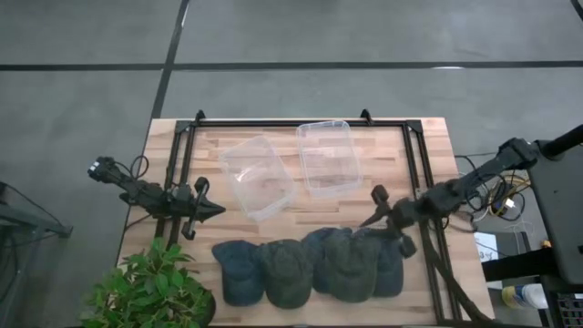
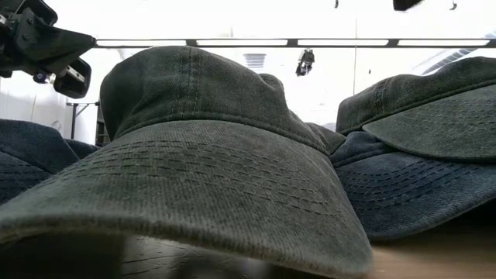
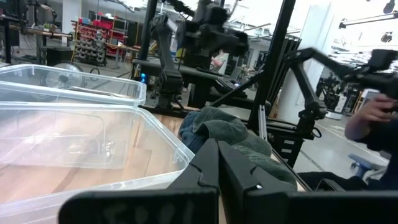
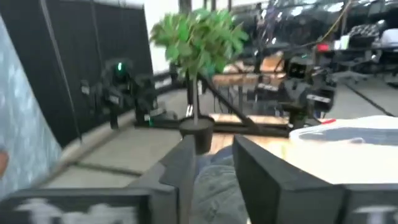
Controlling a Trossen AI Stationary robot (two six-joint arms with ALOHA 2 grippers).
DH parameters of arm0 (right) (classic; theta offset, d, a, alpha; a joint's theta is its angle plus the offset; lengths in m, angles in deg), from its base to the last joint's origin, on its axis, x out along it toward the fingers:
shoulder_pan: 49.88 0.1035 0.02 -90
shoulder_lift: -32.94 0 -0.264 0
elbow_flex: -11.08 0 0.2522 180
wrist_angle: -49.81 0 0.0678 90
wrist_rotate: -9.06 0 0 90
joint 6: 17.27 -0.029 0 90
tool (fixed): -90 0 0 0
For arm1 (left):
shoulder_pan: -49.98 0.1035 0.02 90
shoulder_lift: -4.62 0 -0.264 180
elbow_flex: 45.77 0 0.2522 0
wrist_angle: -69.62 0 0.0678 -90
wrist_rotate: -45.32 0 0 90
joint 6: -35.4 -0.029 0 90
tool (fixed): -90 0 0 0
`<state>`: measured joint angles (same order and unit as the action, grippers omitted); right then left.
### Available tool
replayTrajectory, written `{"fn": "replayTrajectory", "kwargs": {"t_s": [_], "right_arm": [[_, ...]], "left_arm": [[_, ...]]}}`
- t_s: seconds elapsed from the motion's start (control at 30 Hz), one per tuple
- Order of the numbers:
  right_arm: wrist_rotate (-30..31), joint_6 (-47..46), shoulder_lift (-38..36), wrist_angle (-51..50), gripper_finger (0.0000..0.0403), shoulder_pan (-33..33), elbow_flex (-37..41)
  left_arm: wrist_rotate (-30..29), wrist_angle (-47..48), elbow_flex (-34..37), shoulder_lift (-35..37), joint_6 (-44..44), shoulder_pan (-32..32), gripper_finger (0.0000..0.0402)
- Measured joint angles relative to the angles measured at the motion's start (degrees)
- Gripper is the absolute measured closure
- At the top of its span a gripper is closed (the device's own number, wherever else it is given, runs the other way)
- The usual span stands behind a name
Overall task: Pick & Place hat
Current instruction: Put the left dark green cap into the right transparent bin
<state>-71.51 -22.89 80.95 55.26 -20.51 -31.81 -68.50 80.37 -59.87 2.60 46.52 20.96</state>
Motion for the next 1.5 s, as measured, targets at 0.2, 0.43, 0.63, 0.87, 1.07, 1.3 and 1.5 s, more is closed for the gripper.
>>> {"fn": "replayTrajectory", "kwargs": {"t_s": [0.2, 0.43, 0.63, 0.87, 1.07, 1.3, 1.5], "right_arm": [[3.01, -1.87, 17.64, -18.39, 0.0221, 3.12, -18.76], [12.19, -7.68, 36.28, -47.56, 0.0191, 9.01, -41.95], [17.75, -12.09, 48.00, -64.88, 0.0180, 13.69, -58.46], [17.38, -24.94, 59.62, -82.73, 0.0179, 17.44, -72.31], [10.70, -35.88, 69.40, -91.74, 0.0179, 18.39, -81.35], [7.19, -39.15, 82.65, -95.48, 0.0179, 20.78, -94.28], [5.80, -45.34, 91.42, -106.15, 0.0179, 21.19, -106.06]], "left_arm": [[-0.02, -0.01, 0.00, -0.01, 0.00, 0.02, 0.0401], [-0.02, -0.02, -0.02, -0.02, -0.01, 0.00, 0.0401], [-0.02, -0.02, -0.02, 0.00, -0.01, 0.02, 0.0401], [-0.02, -0.02, -0.01, -0.01, 0.01, 0.01, 0.0401], [0.00, -0.04, -0.02, -0.01, 0.00, 0.01, 0.0401], [-0.02, -0.09, 0.00, -0.02, 0.01, 0.02, 0.0401], [-0.02, -0.26, 0.00, -0.02, -0.01, 0.02, 0.0401]]}}
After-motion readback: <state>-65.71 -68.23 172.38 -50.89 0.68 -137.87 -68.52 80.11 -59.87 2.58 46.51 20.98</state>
